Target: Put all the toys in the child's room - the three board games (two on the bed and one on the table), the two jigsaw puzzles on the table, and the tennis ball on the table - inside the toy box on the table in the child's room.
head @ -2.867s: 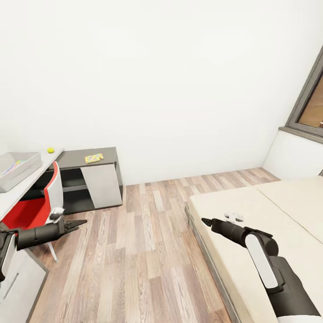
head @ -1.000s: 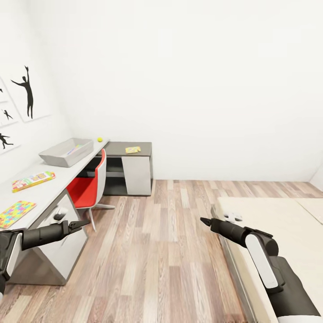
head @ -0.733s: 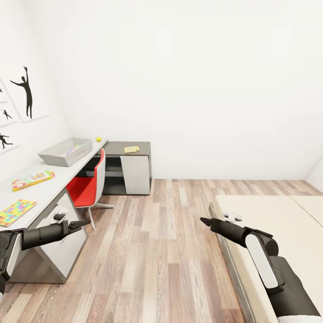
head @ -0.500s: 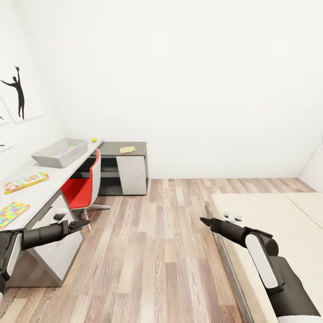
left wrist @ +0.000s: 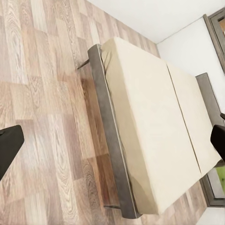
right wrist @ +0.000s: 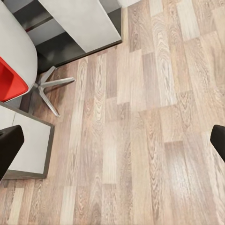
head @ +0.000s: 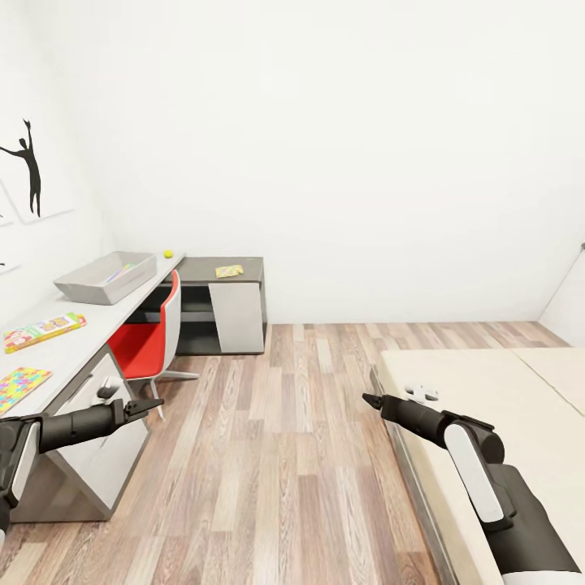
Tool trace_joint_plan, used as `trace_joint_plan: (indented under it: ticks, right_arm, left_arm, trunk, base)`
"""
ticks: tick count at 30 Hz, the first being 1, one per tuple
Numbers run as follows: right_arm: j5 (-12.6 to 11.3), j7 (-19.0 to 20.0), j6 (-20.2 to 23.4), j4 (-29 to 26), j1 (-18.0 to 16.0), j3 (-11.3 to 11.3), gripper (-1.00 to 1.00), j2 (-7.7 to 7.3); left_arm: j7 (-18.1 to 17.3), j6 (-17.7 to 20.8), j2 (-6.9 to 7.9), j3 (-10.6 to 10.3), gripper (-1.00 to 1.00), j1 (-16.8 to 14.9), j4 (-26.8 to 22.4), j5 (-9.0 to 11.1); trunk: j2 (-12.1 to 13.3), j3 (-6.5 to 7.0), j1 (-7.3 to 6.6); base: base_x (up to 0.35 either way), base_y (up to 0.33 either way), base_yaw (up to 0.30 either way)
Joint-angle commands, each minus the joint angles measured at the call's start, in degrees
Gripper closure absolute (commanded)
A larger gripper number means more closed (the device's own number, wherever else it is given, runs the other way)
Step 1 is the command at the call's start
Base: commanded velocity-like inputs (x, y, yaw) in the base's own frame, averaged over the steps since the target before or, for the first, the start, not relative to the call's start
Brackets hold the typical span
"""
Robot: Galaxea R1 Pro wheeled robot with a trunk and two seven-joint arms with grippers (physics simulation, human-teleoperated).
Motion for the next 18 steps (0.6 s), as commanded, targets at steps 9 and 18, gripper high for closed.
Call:
trace_joint_plan:
  ticks: [9, 18]
  right_arm:
    - [0.07, 0.18, 0.3, -0.05, -0.05, -0.07, -1.0, 0.0]
    - [0.1, 0.18, 0.27, -0.05, -0.05, -0.02, -1.0, 0.02]
  left_arm:
    - [-0.27, 0.55, -0.01, 0.06, -1.0, -0.06, -0.01, -0.16]
    - [-0.28, 0.55, -0.01, 0.07, -1.0, -0.06, -0.01, -0.16]
  trunk:
    - [-0.13, -0.12, 0.04]
    - [-0.13, 0.32, 0.04]
  base:
    - [0.0, 0.0, -0.001]
    - [0.0, 0.0, 0.072]
